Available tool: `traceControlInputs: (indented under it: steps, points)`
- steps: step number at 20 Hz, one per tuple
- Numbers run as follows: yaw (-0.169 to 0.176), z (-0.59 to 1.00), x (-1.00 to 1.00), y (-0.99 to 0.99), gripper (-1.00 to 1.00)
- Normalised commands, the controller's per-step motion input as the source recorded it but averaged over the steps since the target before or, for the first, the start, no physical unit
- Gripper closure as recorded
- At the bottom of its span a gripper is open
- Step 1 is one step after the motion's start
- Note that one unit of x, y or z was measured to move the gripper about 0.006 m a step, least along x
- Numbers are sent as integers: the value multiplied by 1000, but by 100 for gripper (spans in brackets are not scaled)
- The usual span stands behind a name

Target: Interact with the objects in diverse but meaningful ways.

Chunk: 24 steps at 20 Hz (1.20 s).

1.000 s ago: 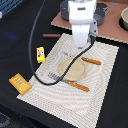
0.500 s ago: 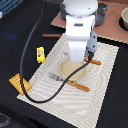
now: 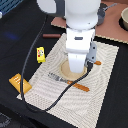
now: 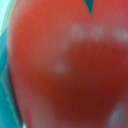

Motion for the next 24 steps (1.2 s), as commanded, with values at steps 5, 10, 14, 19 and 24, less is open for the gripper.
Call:
traceControlInputs:
  steps: [5, 10, 14, 19, 24]
  points:
    - [3, -87, 21, 211, 100]
    - [0, -174, 86, 24, 100]
    - [0, -244, 109, -16, 100]
    - [0, -114, 128, -1, 100]
    - [0, 23, 162, 19, -100]
